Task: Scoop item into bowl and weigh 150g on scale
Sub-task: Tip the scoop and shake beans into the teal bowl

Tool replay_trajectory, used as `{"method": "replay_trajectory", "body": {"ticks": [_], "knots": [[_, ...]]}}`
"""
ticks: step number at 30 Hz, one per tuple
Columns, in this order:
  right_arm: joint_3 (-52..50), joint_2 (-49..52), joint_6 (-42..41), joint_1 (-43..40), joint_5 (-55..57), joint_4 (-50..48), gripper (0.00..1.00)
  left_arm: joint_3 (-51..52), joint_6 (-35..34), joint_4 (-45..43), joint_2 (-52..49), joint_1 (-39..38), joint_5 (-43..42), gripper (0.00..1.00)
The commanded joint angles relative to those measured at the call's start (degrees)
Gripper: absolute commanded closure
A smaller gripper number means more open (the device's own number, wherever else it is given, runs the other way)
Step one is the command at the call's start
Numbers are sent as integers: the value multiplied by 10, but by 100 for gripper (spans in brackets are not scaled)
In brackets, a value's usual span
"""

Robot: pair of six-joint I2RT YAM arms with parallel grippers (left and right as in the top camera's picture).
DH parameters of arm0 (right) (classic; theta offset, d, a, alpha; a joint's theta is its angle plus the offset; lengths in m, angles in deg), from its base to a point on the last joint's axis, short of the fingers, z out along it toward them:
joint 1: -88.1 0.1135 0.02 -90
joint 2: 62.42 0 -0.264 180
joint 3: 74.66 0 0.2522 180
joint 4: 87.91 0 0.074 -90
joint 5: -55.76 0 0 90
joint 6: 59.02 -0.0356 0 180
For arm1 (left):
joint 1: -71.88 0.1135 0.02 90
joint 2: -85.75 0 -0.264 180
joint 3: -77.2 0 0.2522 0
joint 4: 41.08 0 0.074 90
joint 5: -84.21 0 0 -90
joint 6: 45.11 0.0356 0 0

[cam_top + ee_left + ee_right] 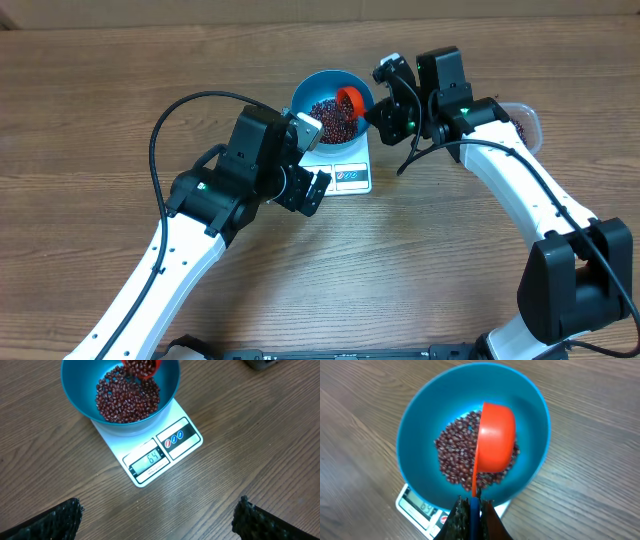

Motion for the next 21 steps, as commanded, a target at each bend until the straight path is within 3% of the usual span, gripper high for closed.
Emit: {"method": "replay_trajectory", "body": {"ticks": [1, 9, 21], "knots": [[19, -21, 1, -4, 24, 2, 96, -1, 11, 0, 4, 2, -6, 0], [19, -21, 11, -5, 24, 23, 96, -1, 11, 0, 4, 2, -6, 0], [20, -21, 26, -4, 17, -34, 96, -1, 11, 0, 4, 2, -6, 0]]}}
